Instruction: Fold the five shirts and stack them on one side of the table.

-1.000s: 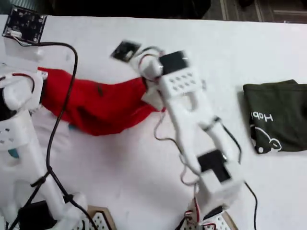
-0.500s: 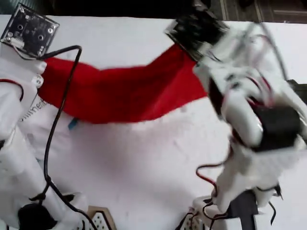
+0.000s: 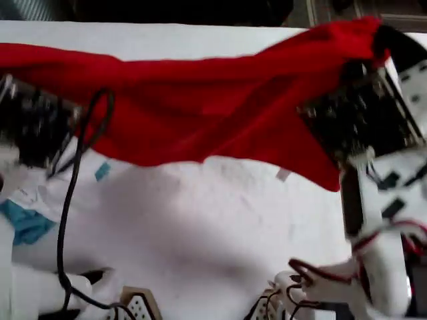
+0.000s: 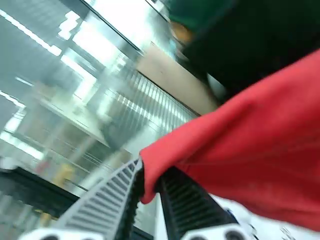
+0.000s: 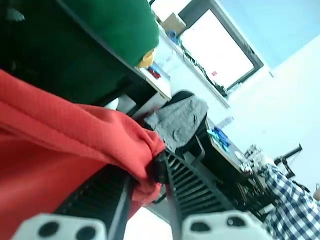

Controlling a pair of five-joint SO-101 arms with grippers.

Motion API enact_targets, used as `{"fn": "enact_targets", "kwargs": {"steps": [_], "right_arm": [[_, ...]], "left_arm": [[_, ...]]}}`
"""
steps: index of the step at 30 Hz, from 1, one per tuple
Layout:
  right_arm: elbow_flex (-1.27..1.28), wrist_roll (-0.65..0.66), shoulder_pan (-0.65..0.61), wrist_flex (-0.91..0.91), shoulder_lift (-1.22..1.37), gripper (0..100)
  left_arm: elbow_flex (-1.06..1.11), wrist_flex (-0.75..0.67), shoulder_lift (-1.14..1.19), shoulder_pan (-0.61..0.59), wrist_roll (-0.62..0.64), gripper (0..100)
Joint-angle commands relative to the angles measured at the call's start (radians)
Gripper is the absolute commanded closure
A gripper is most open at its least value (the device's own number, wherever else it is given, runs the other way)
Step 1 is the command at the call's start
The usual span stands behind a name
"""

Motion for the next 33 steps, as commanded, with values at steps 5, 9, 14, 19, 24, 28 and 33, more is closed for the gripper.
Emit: {"fn": "enact_targets", "kwargs": {"steps": [5,9,14,19,24,28,33], "right_arm": [[-0.015,0.006,0.077,0.018,-0.113,98.1],[0.017,0.006,0.122,0.019,-0.171,98.1],[0.252,0.038,0.16,0.021,-0.321,98.1],[0.611,0.112,0.154,0.019,-0.555,98.1],[0.868,0.118,0.154,0.018,-0.719,98.1],[0.977,0.118,0.154,0.018,-0.776,98.1],[1.033,0.114,0.154,-0.016,-0.782,98.1]], "left_arm": [[-0.245,-0.005,-0.013,0.002,-0.009,98],[-0.368,-0.005,-0.013,0.001,-0.012,98],[-0.443,0.006,-0.013,-0.001,-0.097,98],[-0.463,0.034,-0.015,-0.002,-0.095,98],[-0.413,0.034,-0.015,-0.002,-0.071,98],[-0.33,0.035,-0.015,-0.002,-0.008,98],[-0.244,0.035,-0.015,-0.001,-0.003,98]]}}
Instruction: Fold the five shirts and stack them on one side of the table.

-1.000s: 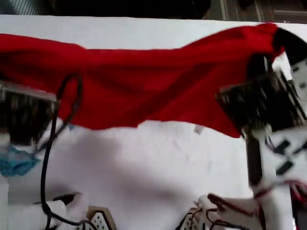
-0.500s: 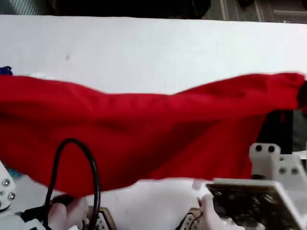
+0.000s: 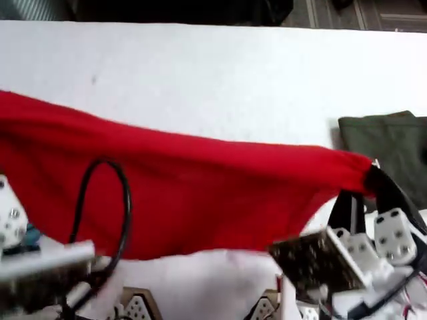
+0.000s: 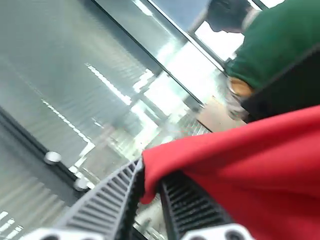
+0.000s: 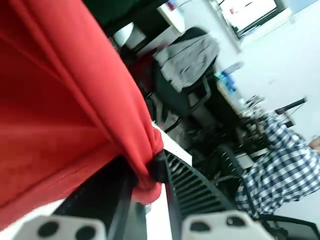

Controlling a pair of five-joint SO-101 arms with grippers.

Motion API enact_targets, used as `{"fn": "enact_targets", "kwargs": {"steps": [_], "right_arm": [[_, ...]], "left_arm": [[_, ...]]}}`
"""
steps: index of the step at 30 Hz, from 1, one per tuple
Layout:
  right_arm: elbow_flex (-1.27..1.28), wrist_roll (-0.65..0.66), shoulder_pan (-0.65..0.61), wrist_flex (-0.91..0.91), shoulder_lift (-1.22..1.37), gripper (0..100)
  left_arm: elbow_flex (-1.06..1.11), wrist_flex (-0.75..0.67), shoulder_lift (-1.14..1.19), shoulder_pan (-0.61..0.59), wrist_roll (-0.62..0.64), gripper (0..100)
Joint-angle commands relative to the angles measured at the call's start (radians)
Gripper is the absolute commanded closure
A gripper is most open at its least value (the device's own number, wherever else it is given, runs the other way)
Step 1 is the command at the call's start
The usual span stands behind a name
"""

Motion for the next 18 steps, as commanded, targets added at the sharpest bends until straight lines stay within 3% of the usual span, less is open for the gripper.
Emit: {"fn": "enact_targets", "kwargs": {"steps": [1,9,18], "right_arm": [[0.018,0.0,0.007,-0.035,-0.008,98.1],[0.008,-0.002,0.007,-0.039,-0.077,98.1],[0.023,0.006,0.008,-0.039,-0.11,98.1]], "left_arm": [[0.025,0.002,0.004,-0.001,0.011,98],[0.058,0.0,-0.114,-0.001,0.011,98],[0.511,-0.003,-0.4,-0.001,0.003,98]]}}
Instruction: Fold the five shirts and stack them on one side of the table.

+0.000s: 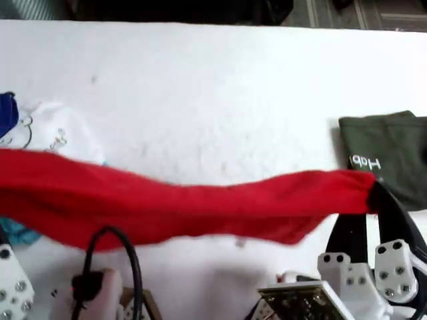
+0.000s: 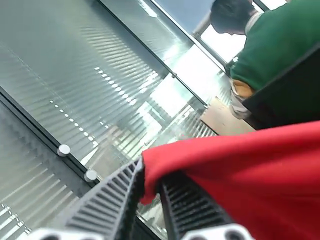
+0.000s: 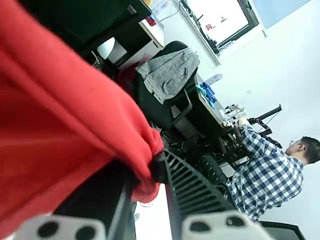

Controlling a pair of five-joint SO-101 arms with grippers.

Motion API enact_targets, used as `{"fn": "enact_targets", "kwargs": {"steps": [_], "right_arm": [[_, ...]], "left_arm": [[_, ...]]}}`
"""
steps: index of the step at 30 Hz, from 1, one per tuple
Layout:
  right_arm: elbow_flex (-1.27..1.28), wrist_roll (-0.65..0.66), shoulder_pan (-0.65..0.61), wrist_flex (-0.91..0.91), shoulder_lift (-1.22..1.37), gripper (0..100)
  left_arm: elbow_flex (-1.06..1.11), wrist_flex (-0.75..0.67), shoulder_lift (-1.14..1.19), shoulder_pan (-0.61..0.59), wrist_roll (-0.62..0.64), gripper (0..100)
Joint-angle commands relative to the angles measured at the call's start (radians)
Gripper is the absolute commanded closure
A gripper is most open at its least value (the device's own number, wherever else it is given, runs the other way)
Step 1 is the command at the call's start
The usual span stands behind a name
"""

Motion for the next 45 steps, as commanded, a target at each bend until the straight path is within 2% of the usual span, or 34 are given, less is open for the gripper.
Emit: {"fn": "enact_targets", "kwargs": {"steps": [1,4,10,12,15,21,26,32,39,45], "right_arm": [[0.032,0.005,0.008,-0.022,0.007,98.1],[0.13,0.005,0.008,-0.05,0.024,98.1],[0.419,0.006,0.008,-0.211,0.061,98.1],[0.52,0.006,0.007,-0.285,0.077,98.1],[0.649,0.006,-0.033,-0.401,0.113,98.1],[0.807,-0.002,-0.134,-0.647,0.216,98.1],[0.821,-0.002,-0.157,-0.878,0.386,98.1],[0.71,-0.002,-0.156,-1.035,0.622,98.1],[0.552,-0.003,-0.153,-1.15,0.863,98.1],[0.454,-0.003,-0.153,-1.245,1.024,98.1]], "left_arm": [[0.252,-0.005,-0.091,-0.001,0.003,98],[0.46,-0.029,-0.154,0.001,0.003,98],[0.905,-0.196,-0.214,0.005,0.0,98],[1.051,-0.269,-0.214,0.007,-0.064,98],[1.255,-0.433,-0.214,0.007,-0.15,98],[1.59,-0.856,-0.213,0.038,-0.196,98],[1.748,-1.076,-0.205,0.104,-0.273,98],[1.682,-1.238,-0.013,0.117,-0.285,98],[1.381,-1.323,0.357,0.122,-0.285,98],[1.089,-1.324,0.628,0.156,-0.285,98]]}}
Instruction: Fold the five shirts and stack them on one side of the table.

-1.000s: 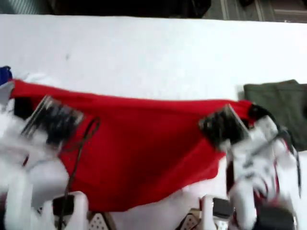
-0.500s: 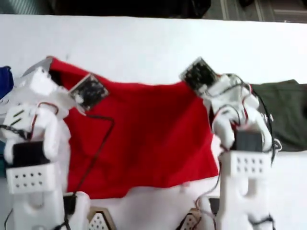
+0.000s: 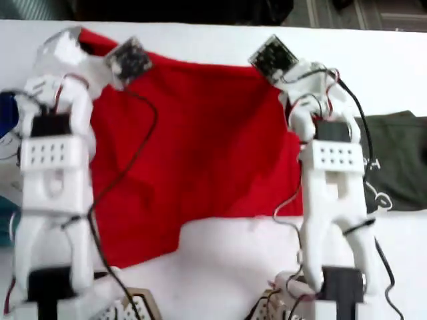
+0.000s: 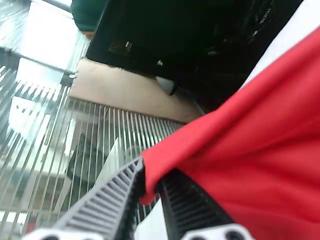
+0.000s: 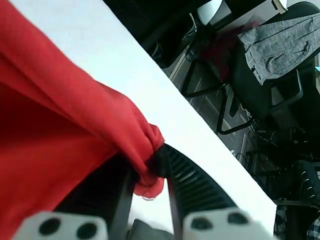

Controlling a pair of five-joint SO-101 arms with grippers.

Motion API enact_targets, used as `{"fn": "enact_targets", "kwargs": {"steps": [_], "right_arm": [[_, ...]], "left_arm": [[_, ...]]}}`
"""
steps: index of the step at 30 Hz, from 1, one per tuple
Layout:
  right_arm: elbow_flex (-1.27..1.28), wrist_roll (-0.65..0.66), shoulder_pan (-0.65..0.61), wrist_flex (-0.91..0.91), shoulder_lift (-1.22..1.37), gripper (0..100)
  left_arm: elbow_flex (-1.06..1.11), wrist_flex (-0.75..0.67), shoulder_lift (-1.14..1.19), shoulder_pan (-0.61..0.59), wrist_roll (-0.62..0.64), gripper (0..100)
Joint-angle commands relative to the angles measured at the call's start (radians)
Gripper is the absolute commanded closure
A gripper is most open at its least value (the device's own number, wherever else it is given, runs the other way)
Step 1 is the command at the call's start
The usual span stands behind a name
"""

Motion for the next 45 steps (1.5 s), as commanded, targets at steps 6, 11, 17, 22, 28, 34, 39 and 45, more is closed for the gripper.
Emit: {"fn": "enact_targets", "kwargs": {"steps": [6,11,17,22,28,34,39,45], "right_arm": [[-0.186,-0.002,-0.001,-0.088,0.194,98.1],[-0.273,-0.012,-0.004,-0.071,0.275,98.1],[-0.304,-0.054,-0.005,0.153,0.282,98.1],[-0.308,-0.055,-0.001,0.394,0.282,98.1],[-0.308,-0.055,-0.001,0.636,0.28,98.1],[-0.308,-0.051,0.004,0.868,0.28,98.1],[-0.304,-0.049,0.041,0.961,0.285,98.1],[-0.296,-0.031,0.074,0.99,0.292,98.1]], "left_arm": [[-0.368,-0.015,0.294,0.053,-0.008,98],[-0.422,0.104,0.334,0.053,-0.008,98],[-0.437,0.413,0.28,0.047,-0.009,98],[-0.43,0.743,0.189,0.056,-0.005,98],[-0.433,1.062,0.148,0.071,-0.002,98],[-0.413,1.303,0.15,0.067,0.006,98],[-0.216,1.297,0.12,0.058,0.032,98],[0.078,1.29,0.076,0.119,0.034,98]]}}
